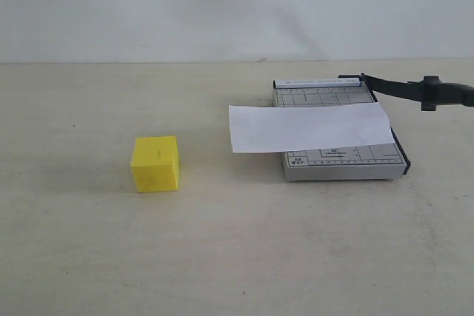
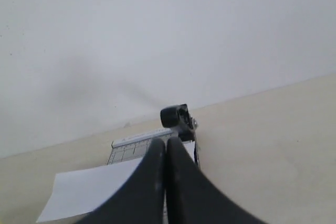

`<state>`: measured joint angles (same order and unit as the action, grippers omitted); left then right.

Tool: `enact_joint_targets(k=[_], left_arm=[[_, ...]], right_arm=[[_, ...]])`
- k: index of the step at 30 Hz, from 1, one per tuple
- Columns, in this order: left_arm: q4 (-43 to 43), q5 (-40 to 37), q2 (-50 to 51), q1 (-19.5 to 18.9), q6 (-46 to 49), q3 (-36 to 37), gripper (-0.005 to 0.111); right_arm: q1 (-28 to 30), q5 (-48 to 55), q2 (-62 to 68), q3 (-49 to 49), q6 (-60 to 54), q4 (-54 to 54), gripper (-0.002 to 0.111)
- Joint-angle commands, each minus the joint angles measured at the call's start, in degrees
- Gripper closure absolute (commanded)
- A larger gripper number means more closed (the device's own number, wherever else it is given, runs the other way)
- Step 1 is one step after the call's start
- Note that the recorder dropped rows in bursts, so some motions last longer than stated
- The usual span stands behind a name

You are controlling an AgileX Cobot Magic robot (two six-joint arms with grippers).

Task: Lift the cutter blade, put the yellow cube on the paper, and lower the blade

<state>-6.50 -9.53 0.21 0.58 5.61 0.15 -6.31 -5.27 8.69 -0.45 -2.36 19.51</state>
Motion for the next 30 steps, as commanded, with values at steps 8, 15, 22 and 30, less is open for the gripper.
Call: enact_joint_targets(k=[8,15,22,30], left_arm=[[0.1,0.5,-0.2,0.1,0.0,-0.1,0.08],[7.4,0.5,-0.2,0.1,0.0,-3.1,0.08],[22.3,-0.6,-0.2,0.1,0.0,-25.0,0.08],[31.2,-7.9,-0.2,0.1,0.0,-36.3,0.08]], right_arm=[[-0.1,-2.3,-0.8,0.5,0.1,-10.0,0.109],[-0.1,-2.5,-3.0,0.5,0.1,-9.6,0.109],[-0.1,-2.6,-3.0,0.5,0.1,-9.6,0.109],[-0.1,-2.6,-3.0,0.5,0.1,-9.6,0.109]])
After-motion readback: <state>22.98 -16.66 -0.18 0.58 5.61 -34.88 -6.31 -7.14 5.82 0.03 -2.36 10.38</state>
